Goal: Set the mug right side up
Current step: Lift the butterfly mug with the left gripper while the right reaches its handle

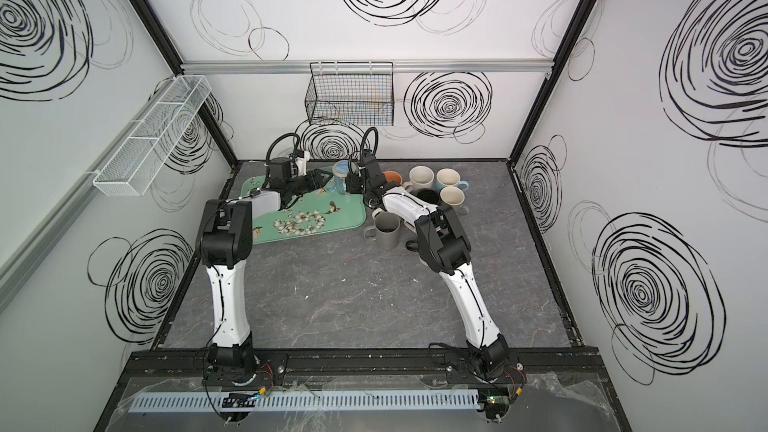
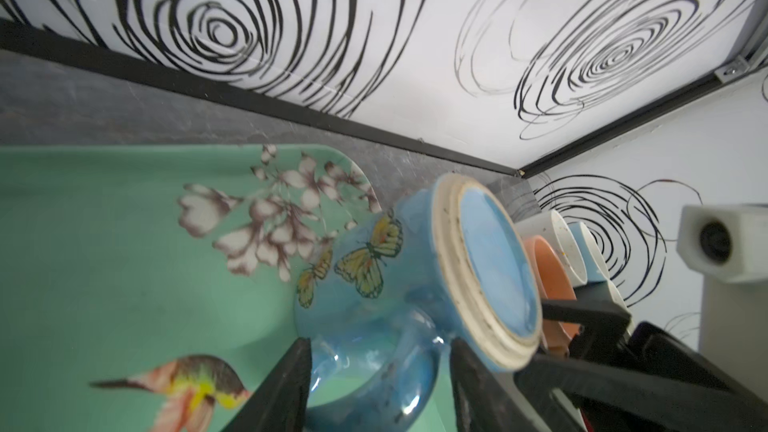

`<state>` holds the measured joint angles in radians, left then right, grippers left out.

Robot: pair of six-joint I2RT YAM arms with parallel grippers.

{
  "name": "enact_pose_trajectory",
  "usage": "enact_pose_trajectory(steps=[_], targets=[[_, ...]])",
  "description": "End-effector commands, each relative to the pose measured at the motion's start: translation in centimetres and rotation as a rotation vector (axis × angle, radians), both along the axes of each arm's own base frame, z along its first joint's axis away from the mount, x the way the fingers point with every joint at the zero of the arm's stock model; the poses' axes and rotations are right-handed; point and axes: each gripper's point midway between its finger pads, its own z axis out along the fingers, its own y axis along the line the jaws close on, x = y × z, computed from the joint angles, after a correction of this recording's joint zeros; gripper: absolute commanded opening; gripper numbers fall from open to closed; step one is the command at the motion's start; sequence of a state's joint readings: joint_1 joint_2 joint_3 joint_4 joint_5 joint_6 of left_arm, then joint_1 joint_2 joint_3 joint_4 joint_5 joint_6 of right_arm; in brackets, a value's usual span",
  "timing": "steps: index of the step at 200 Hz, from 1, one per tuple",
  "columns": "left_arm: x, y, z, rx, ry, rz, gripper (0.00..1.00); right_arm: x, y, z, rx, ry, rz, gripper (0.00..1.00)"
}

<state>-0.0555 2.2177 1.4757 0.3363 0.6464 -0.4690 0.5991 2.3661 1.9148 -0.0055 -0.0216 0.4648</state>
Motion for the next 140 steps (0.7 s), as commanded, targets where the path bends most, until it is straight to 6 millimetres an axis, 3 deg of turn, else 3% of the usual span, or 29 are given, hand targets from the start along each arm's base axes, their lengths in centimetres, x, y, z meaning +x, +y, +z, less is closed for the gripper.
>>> enact_pose_trajectory(steps=[1,30,68,110,140], targets=[[-1.8,-1.2,2.4,0.099,-0.097,-0.026,0.56,-1.2,-0.8,5.1,0.027,-0.058,0.018,0.65],[-3.4,-0.3,2.4,0.316,-0.116,-0.035,0.61,-2.7,-2.2,6.0,0.006,-0.064,0.02,0.65],[-3.6,0.4,1.3,0.484,-0.098,-0.055,0.63,-4.4,-3.7,6.9,-0.002,-0.074,0.014,0.65],[-2.7,-0.8,-0.9,0.552,-0.057,-0.094,0.63,-6.0,-4.9,7.5,-0.005,-0.075,0.011,0.65],[-1.8,-2.0,-0.7,0.597,-0.083,-0.12,0.63,-6.8,-5.7,7.9,-0.008,-0.079,0.004,0.65]])
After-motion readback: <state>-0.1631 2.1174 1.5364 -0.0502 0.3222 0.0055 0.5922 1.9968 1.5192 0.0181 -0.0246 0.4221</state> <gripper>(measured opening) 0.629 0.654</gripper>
